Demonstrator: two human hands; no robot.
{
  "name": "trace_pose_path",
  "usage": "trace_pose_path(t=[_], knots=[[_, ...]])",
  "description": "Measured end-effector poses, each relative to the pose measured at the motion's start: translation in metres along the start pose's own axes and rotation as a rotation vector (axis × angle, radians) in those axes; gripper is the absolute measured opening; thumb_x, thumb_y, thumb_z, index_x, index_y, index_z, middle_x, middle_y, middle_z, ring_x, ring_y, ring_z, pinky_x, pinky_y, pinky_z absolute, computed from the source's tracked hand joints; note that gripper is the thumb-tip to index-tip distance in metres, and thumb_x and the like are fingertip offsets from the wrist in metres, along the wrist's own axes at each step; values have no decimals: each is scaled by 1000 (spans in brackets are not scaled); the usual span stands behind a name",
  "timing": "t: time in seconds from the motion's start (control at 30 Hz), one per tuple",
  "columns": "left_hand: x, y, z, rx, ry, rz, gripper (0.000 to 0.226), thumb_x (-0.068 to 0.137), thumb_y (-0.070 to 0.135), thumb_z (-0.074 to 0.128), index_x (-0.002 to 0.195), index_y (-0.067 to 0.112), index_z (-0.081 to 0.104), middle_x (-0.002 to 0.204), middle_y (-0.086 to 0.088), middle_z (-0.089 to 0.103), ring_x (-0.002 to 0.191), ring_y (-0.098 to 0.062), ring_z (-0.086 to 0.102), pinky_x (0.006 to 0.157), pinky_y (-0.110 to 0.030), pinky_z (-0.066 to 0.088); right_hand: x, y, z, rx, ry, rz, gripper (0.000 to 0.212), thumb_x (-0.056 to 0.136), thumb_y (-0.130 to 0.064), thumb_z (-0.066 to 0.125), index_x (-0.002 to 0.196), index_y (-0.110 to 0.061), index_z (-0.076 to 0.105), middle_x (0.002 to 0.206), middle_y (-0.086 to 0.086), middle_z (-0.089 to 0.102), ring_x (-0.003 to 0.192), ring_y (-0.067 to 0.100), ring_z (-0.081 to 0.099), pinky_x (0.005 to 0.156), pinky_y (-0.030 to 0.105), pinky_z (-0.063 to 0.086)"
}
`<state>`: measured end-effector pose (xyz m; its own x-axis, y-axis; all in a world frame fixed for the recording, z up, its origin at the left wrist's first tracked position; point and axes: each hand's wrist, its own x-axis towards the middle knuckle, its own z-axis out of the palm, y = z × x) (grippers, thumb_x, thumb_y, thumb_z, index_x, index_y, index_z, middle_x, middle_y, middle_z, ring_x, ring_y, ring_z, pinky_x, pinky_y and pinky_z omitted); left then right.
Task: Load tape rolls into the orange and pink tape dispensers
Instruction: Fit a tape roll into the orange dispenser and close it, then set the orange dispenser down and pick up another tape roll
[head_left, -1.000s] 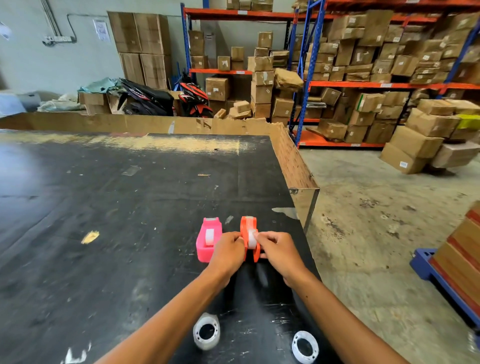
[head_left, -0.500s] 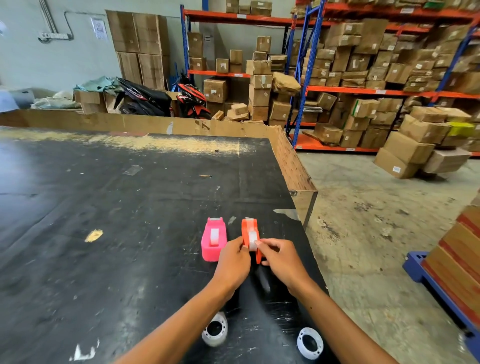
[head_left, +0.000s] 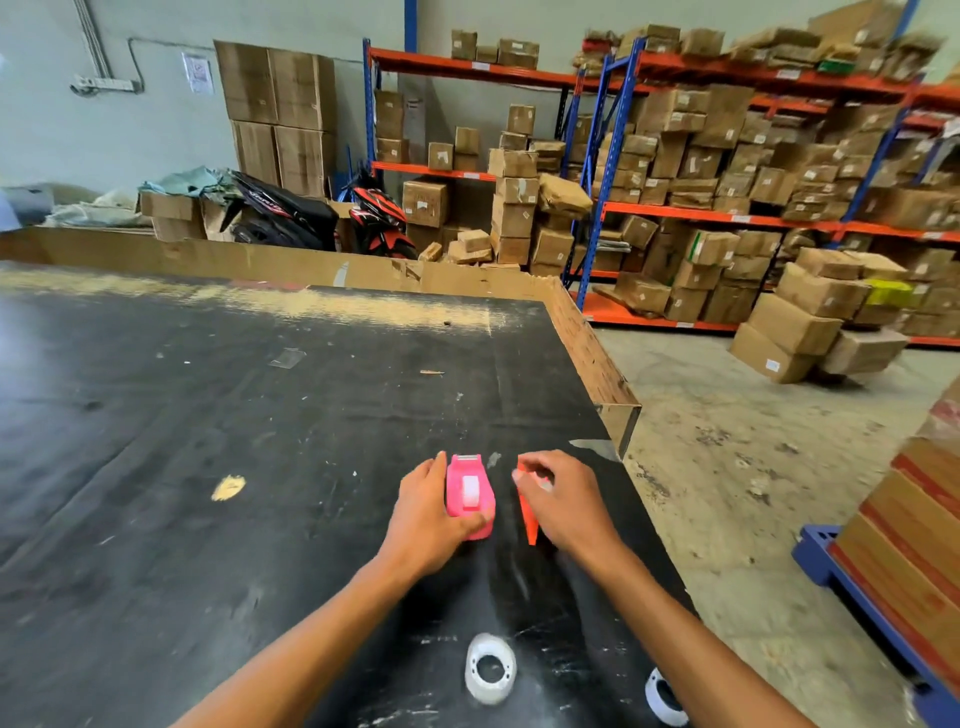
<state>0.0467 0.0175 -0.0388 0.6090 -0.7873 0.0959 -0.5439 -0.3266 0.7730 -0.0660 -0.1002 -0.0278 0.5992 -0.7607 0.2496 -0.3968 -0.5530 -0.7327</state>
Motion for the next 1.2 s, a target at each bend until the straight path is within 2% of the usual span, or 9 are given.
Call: trace_pose_path(t=[0.1,0.2,0.3,0.43,0.7,0.93,1.07,1.13,1.2], knots=[[9,-16,3,13,-55,62,45,68,34,79,106,20,59,104,-1,66,98,-21,62,75,-26,42,8,-25,24,-190,-162,-47,26,83,-23,60,107,-17,69,105,10,67,100,26,61,85,36,49],[13,-35,7,59,-76,109,32,67,46,75,83,28,54,82,9,64,73,-14,57,64,-30,45,14,-36,46,-450,-254,29,35,88,-30,52,115,-11,61,121,14,59,111,32,56,79,35,42],[14,-41,6,96,-78,167,36,67,52,71,86,26,54,84,9,65,74,-13,54,67,-36,49,16,-40,55,-511,-211,135,46,91,-31,51,128,-4,51,132,16,53,120,33,52,92,39,45],[14,-46,2,116,-100,182,50,64,62,55,94,21,55,93,7,67,84,-16,57,70,-37,49,7,-47,65,-659,-89,66,34,93,-24,48,119,-4,57,125,15,59,115,31,56,90,40,46],[13,-48,1,176,-104,193,35,75,38,62,103,19,54,104,3,66,95,-22,59,64,-31,38,-8,-53,76,-745,-19,70,36,93,-6,39,126,3,50,130,19,54,111,33,59,86,39,46],[9,-46,-2,162,-135,162,49,72,58,64,96,17,52,100,1,65,90,-23,60,70,-38,50,-21,-62,48,-503,151,14,29,95,-30,45,94,-5,61,104,12,64,97,32,60,79,41,46],[5,-49,-6,19,-172,174,98,66,61,69,145,20,27,136,7,50,125,-17,46,105,-42,43,-38,-59,23,-67,223,62,29,84,-38,64,75,-10,65,79,3,70,73,19,65,70,41,54],[-3,-38,-13,-88,-85,228,85,80,36,68,148,14,22,139,21,37,130,-8,33,114,-30,27,-49,-56,15,44,268,38,29,81,-36,70,69,-11,64,70,-1,69,62,12,61,64,33,54],[-15,-22,-22,-301,5,217,51,88,16,61,137,15,46,130,16,53,124,-10,47,109,-28,35,-60,-54,8,83,307,-6,31,81,-35,72,64,-12,62,66,-3,65,58,11,58,60,29,50]])
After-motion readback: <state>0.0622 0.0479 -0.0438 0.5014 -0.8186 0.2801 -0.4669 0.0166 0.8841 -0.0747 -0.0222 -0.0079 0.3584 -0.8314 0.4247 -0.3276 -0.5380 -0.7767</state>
